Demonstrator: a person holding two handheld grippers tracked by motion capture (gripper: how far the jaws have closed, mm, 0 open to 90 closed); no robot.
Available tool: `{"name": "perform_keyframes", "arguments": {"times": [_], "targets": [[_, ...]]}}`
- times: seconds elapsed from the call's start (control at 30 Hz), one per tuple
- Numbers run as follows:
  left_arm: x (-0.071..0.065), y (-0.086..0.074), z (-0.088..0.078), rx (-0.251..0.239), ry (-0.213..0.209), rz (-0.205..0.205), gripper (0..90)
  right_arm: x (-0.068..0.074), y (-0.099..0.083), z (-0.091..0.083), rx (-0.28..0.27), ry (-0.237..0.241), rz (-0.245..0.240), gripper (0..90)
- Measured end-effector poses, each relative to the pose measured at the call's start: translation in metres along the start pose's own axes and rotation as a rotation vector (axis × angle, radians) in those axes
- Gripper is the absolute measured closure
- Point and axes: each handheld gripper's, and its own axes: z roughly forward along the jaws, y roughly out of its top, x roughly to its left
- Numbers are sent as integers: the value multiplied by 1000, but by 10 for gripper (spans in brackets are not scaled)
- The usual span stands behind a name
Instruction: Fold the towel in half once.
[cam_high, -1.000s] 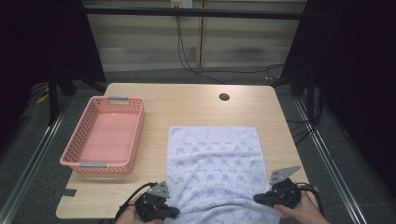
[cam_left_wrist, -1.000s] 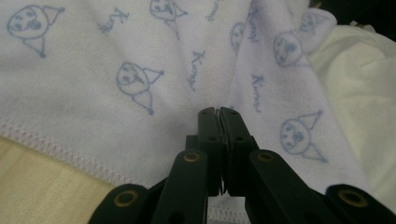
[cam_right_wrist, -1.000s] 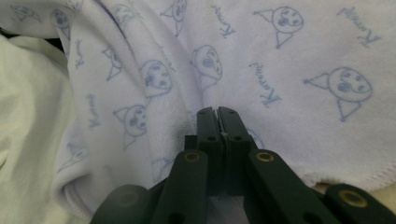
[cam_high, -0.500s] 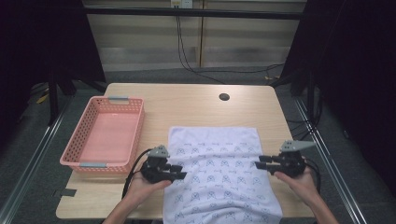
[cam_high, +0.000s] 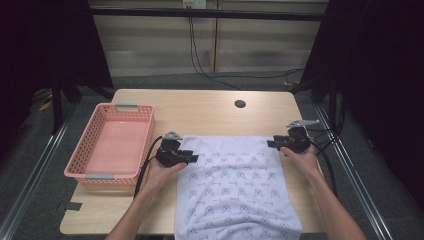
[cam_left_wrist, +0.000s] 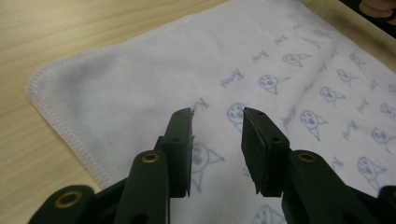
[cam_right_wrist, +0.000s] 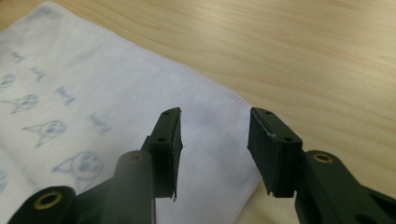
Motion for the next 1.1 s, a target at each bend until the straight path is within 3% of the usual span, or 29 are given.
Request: {"name": "perform_keyframes", "arguments": {"times": [0.1,0.2,0.27,0.4,0.53,0.6,0.73,0.9,0.93,1.03,1.07,1.1], "targets": [[3,4,3,27,16,16,614,-6,2,10,-11,-7,16,524],[7,6,6,6,29,-10,595,-13,-1,16,3,-54,33,492],[10,7,7,1,31,-26,580,-19,-3,19,-1,-59,61,483],[19,8,9,12,74,-39,515,-15,-5,24,20,-63,29,493],[25,9,10,-12,98,-59,463,-9,-7,23,14,-54,13,568],[27,11,13,-9,131,-61,456,-9,-8,23,11,-37,33,679],[33,12,14,-4,137,-45,413,-6,-10,22,16,-13,38,842],[40,10,13,5,164,-56,396,-7,-10,19,-5,9,53,859],[40,9,15,-9,162,-80,395,-7,-10,19,-4,11,54,860],[44,8,17,13,176,-66,387,-6,-11,19,-5,14,54,859],[44,8,19,-1,174,-82,385,-6,-11,19,-6,13,52,859],[45,8,20,-1,183,-68,386,-6,-10,19,-5,14,52,859]]}}
